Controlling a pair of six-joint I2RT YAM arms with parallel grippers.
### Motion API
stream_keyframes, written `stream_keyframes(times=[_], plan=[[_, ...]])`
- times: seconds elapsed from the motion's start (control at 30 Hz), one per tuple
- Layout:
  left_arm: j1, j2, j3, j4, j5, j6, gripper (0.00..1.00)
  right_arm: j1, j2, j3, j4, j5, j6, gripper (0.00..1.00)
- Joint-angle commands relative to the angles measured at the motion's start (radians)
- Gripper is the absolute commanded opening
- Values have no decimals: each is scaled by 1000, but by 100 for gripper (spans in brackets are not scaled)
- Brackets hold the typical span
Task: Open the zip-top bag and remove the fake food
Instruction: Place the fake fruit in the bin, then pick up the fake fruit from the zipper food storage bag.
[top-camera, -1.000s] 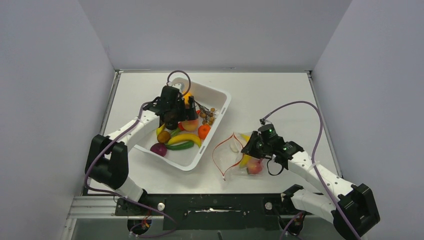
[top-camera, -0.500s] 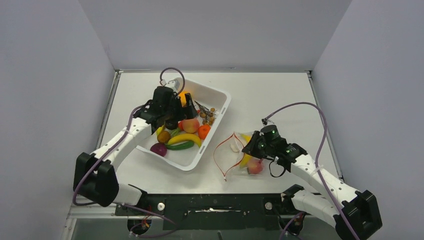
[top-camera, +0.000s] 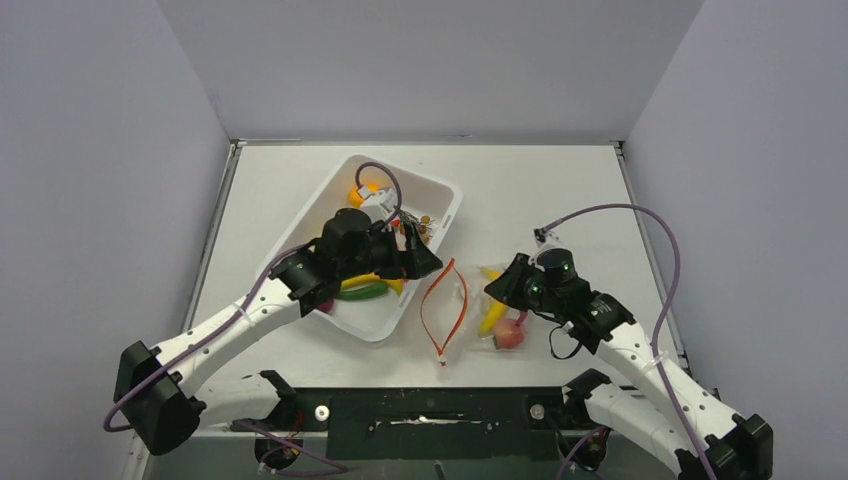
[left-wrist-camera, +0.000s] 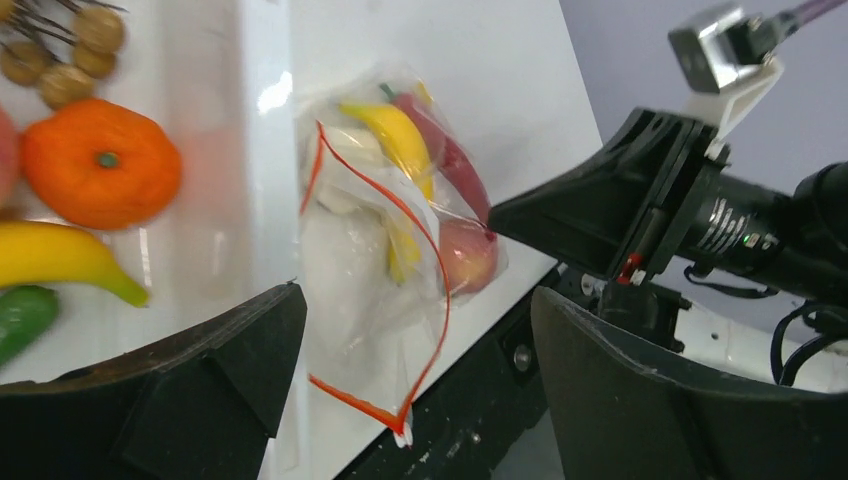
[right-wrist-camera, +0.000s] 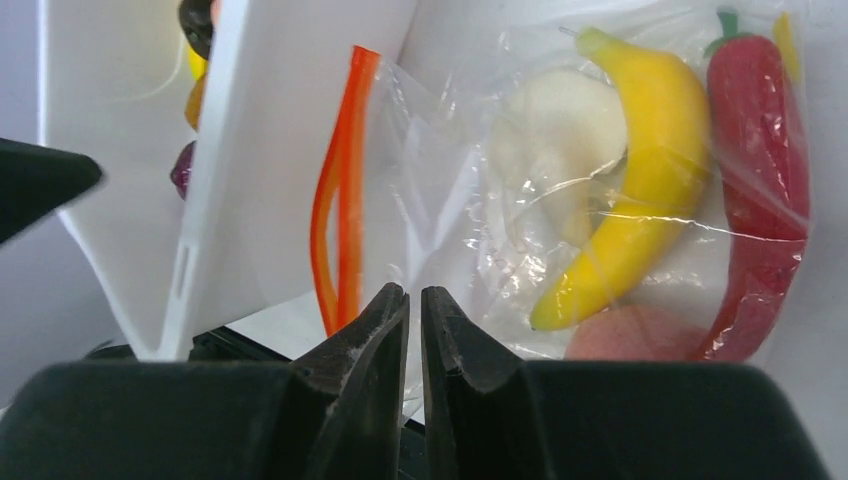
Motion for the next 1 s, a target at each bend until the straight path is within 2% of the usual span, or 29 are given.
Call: stream_keyframes(times=[0.0, 0.13, 0.2, 0.27, 0.33, 0.4, 0.5, 0.67, 0.73, 0.77, 0.8, 0.87, 0.97], plan=[[-130, 47, 19, 78, -39, -50, 80, -2, -61, 72, 24, -12, -18, 13], [-188, 139, 72, 57, -68, -47, 76, -1, -102, 80, 15, 2, -29, 13], [-194, 154, 98, 5, -116, -35, 73, 0, -104, 79, 5, 0, -32, 17], [-196, 145, 98, -21, -162, -38, 70, -1, -86, 79, 6, -18, -33, 29], [-196, 118, 78, -22, -203, -62, 66, 4, -45, 78, 34, -64, -31, 44], [-198, 83, 44, -1, -229, -89, 62, 22, 4, 84, 71, -85, -38, 51], [-200, 38, 0, 16, -244, -116, 58, 56, 101, 112, 91, -74, -40, 57], [-204, -14, -34, 23, -239, -127, 55, 126, 245, 204, 49, 13, -83, 58], [-206, -29, -42, 36, -224, -127, 55, 158, 289, 237, 9, 69, -91, 57], [-207, -32, -45, 43, -214, -125, 54, 173, 306, 247, -4, 96, -99, 54], [-208, -33, -48, 50, -205, -123, 54, 187, 321, 258, -24, 127, -100, 48], [-210, -21, -47, 61, -178, -115, 54, 210, 331, 276, -77, 201, -88, 29], [-216, 6, -49, 77, -146, -112, 53, 228, 283, 250, -86, 261, -75, 13]])
